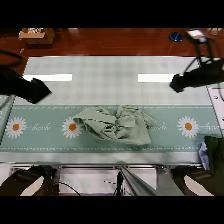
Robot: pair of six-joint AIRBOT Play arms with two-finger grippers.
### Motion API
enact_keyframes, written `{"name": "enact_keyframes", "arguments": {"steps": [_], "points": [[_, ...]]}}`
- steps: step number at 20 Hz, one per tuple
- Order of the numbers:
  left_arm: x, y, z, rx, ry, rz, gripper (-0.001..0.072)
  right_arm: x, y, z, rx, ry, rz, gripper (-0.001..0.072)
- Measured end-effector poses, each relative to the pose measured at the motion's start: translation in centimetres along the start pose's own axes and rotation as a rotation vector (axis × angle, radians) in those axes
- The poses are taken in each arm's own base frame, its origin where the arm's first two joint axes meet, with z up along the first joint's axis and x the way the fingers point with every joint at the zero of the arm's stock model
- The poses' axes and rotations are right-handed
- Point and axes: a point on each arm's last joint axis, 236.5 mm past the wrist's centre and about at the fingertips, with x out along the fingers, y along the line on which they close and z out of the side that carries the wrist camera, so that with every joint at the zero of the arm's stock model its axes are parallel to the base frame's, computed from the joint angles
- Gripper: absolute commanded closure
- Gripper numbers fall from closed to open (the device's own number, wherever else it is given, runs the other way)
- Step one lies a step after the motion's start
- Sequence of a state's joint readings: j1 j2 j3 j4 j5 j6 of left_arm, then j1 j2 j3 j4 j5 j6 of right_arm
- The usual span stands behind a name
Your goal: Fold the shirts.
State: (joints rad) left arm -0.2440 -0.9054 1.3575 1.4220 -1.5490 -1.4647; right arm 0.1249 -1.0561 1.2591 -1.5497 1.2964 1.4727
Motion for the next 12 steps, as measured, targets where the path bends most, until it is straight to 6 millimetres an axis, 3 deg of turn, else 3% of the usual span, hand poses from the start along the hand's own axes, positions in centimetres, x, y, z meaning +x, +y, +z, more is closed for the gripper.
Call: {"name": "enact_keyframes", "arguments": {"steps": [2, 4, 8, 9, 10, 12], "points": [[4.2, -0.1, -2.5, -0.057, 0.078, -0.061, -0.0007, -0.2, -3.9, -2.6, 0.084, 0.035, -0.047, 0.0179], [7.5, 0.4, -5.1, -0.141, 0.137, -0.119, -0.0005, 0.4, -5.6, -5.2, 0.164, 0.069, -0.035, 0.0179], [11.8, 2.1, -8.9, -0.333, 0.149, -0.263, 0.0017, 2.6, -5.3, -8.8, 0.245, 0.122, 0.053, 0.0179], [12.6, 2.3, -9.4, -0.373, 0.133, -0.301, 0.0143, 3.1, -4.9, -9.2, 0.259, 0.122, 0.078, 0.0179], [13.4, 2.4, -10.0, -0.395, 0.122, -0.334, 0.0188, 3.6, -4.5, -9.6, 0.269, 0.126, 0.096, 0.0180], [14.9, 2.0, -11.1, -0.403, 0.110, -0.393, 0.0179, 4.2, -3.8, -9.8, 0.290, 0.115, 0.133, 0.0180]]}}
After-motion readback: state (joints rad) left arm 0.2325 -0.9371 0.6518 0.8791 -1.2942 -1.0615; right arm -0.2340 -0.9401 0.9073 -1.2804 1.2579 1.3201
